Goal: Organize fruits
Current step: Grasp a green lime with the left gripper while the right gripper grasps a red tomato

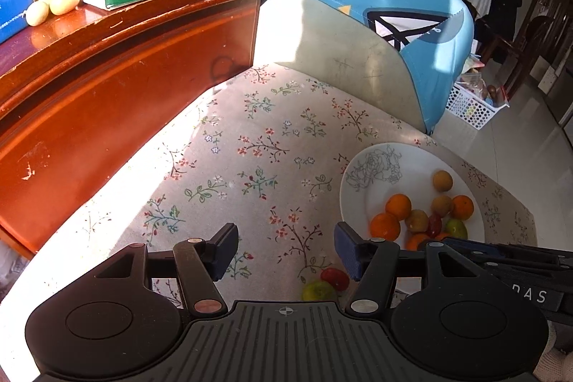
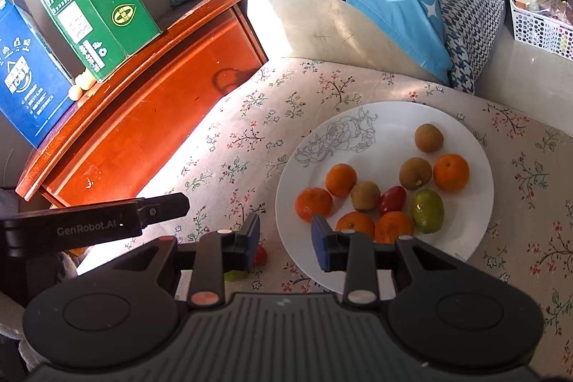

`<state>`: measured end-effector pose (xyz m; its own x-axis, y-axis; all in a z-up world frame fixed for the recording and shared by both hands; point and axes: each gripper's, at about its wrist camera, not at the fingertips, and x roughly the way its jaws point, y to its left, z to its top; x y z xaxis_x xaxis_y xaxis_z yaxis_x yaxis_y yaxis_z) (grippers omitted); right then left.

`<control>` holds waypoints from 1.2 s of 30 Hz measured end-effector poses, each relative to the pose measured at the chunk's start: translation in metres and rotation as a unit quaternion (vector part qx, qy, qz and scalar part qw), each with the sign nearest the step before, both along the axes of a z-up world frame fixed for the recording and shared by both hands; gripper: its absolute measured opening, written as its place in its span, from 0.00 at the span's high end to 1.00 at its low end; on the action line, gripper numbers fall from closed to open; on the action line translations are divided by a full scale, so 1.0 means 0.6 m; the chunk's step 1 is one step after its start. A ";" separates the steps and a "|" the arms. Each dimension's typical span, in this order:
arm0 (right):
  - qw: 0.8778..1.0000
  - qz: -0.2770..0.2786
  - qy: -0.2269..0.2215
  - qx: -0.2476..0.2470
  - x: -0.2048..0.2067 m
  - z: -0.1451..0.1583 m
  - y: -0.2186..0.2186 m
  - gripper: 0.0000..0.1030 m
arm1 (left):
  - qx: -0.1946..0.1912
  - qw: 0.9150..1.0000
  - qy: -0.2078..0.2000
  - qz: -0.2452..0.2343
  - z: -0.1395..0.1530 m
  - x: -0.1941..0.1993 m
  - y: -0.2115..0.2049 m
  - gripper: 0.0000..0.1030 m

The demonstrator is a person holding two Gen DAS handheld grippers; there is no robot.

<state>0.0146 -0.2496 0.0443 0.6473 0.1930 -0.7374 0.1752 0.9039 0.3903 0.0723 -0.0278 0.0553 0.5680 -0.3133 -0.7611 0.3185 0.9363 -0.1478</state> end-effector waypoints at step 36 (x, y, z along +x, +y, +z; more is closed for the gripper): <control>0.997 0.003 0.043 0.060 0.017 -0.053 0.040 0.68 | 0.037 0.994 -0.001 -0.105 -0.096 -0.047 -0.021 0.75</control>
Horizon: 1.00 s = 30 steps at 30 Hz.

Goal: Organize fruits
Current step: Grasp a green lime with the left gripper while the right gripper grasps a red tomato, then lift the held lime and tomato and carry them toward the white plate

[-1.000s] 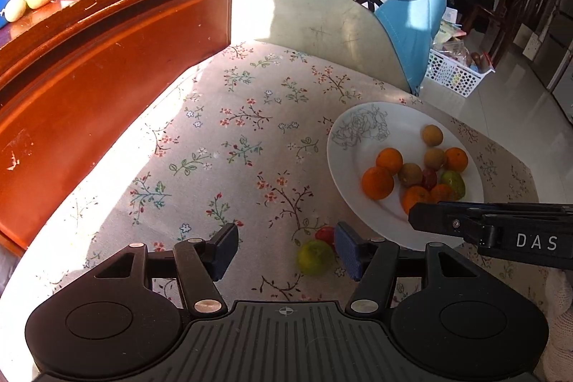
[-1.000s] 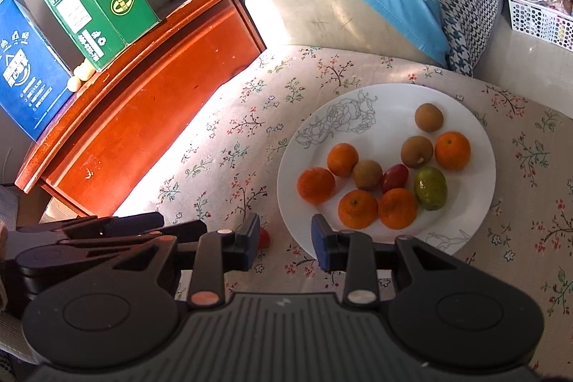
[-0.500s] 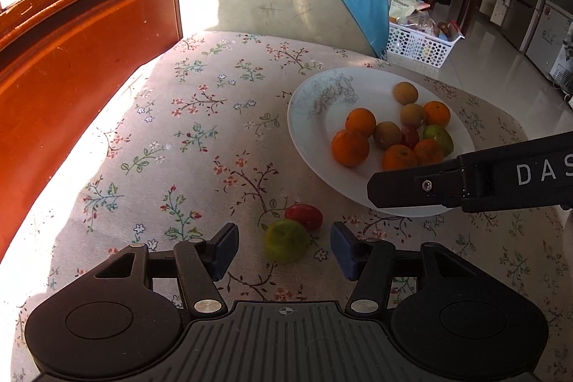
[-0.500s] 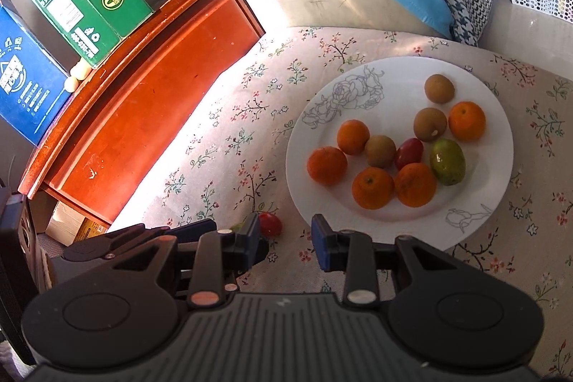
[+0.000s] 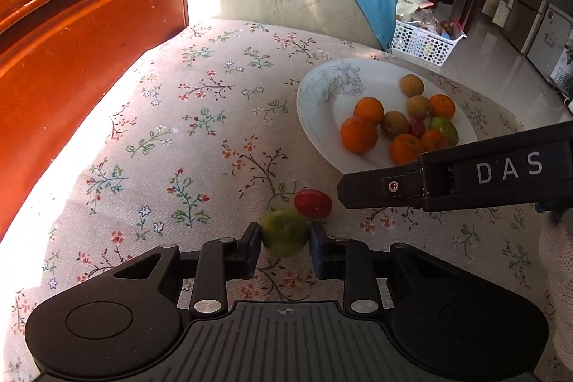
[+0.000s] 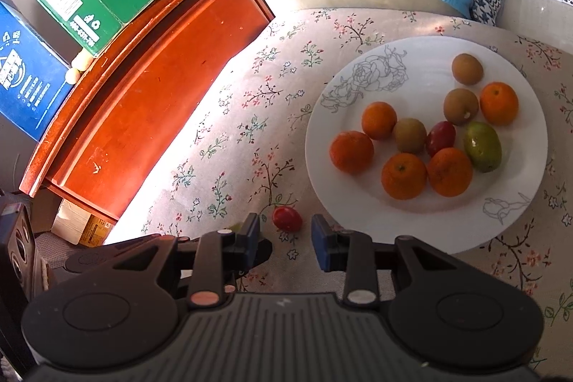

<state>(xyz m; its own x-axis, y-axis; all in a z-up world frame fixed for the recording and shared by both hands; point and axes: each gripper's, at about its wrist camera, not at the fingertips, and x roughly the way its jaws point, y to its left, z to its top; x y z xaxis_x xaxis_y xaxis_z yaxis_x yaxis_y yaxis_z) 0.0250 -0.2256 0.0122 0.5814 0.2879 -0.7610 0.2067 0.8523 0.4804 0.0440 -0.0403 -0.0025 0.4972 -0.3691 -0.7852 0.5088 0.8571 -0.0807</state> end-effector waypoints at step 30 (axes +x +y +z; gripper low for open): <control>0.984 0.082 -0.022 -0.157 0.033 -0.041 0.087 0.75 | 0.003 0.995 0.000 0.103 0.029 0.013 0.073 0.75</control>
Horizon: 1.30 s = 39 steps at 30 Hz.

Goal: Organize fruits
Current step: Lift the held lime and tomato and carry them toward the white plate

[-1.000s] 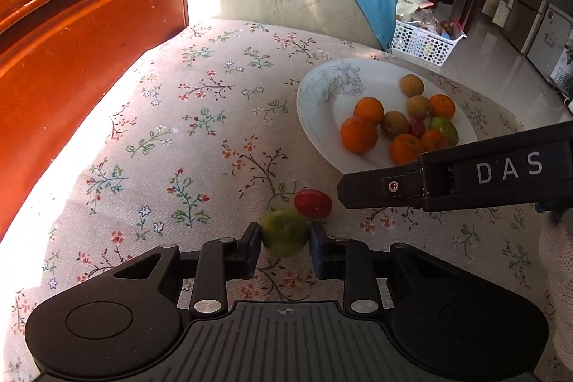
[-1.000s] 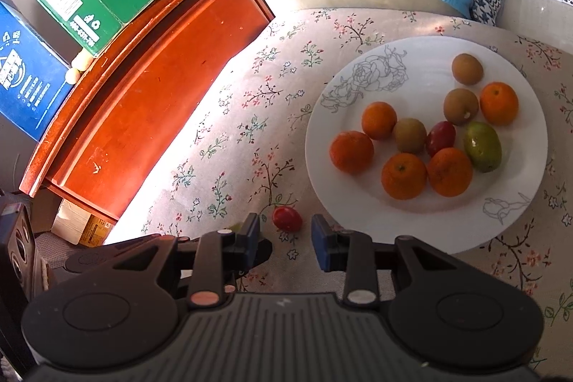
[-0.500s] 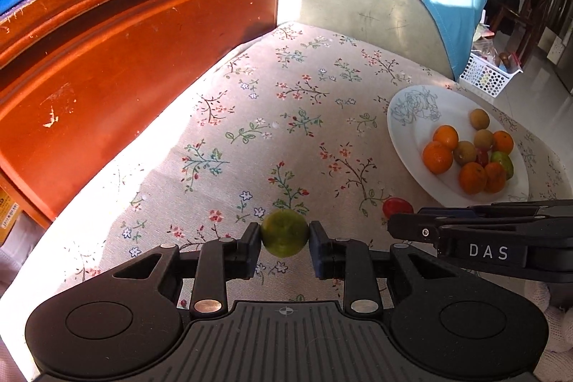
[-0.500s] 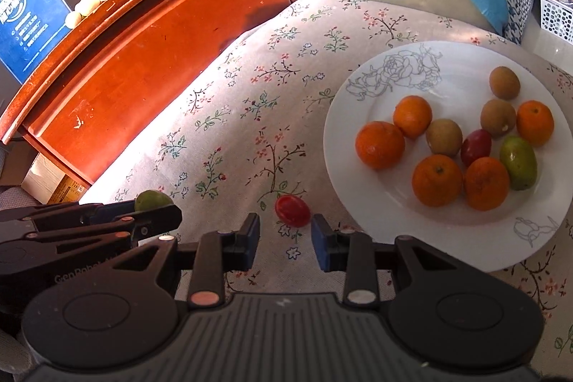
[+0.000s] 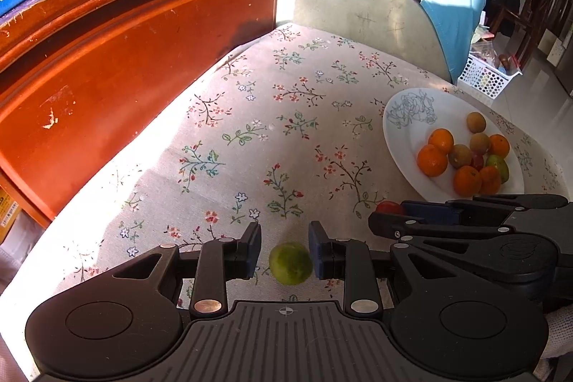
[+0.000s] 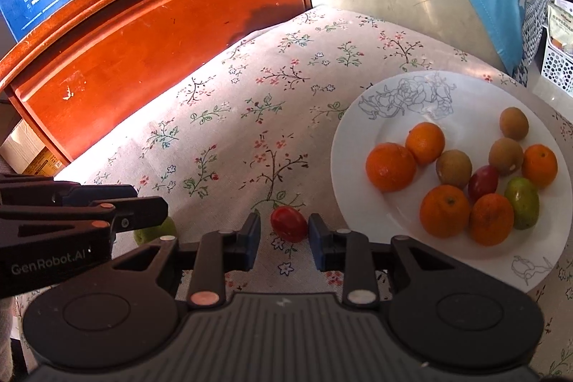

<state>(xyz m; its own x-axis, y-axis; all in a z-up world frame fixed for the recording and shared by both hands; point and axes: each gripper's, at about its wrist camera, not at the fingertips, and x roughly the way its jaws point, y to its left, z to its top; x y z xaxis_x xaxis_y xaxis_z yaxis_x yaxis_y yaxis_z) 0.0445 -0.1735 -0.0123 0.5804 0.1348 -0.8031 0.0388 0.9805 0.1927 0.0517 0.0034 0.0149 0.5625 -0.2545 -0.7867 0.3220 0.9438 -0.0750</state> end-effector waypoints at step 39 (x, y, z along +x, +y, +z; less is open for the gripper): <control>0.995 -0.035 -0.012 0.093 -0.006 0.049 -0.049 0.80 | 0.009 0.997 0.022 -0.073 -0.031 -0.013 0.004 0.59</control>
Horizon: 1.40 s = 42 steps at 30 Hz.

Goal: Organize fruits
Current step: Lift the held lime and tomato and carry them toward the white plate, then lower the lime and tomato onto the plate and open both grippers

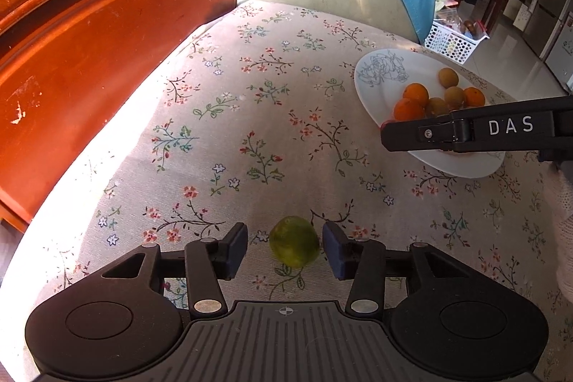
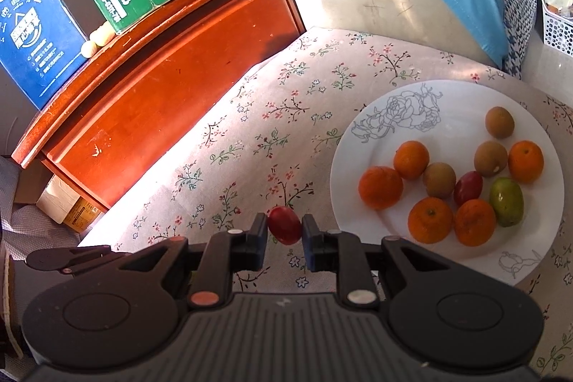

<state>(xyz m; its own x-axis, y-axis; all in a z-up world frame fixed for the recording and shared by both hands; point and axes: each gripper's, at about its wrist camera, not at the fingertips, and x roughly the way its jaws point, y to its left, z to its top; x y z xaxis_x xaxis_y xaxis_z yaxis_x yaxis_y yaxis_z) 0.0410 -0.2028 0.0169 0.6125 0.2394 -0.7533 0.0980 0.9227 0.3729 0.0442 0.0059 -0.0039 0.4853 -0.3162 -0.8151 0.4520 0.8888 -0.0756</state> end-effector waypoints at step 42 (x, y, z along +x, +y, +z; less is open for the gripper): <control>0.993 -0.117 -0.020 0.030 0.017 0.046 -0.206 0.80 | -0.098 0.994 -0.045 0.003 0.075 0.088 -0.196 0.72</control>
<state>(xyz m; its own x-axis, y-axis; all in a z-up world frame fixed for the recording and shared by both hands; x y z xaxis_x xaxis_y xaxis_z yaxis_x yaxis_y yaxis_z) 0.0512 -0.3263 0.0446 0.6852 0.1308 -0.7165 0.2908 0.8528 0.4338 0.0973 -0.1115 0.0408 0.5567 -0.4610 -0.6910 0.4594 0.8639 -0.2063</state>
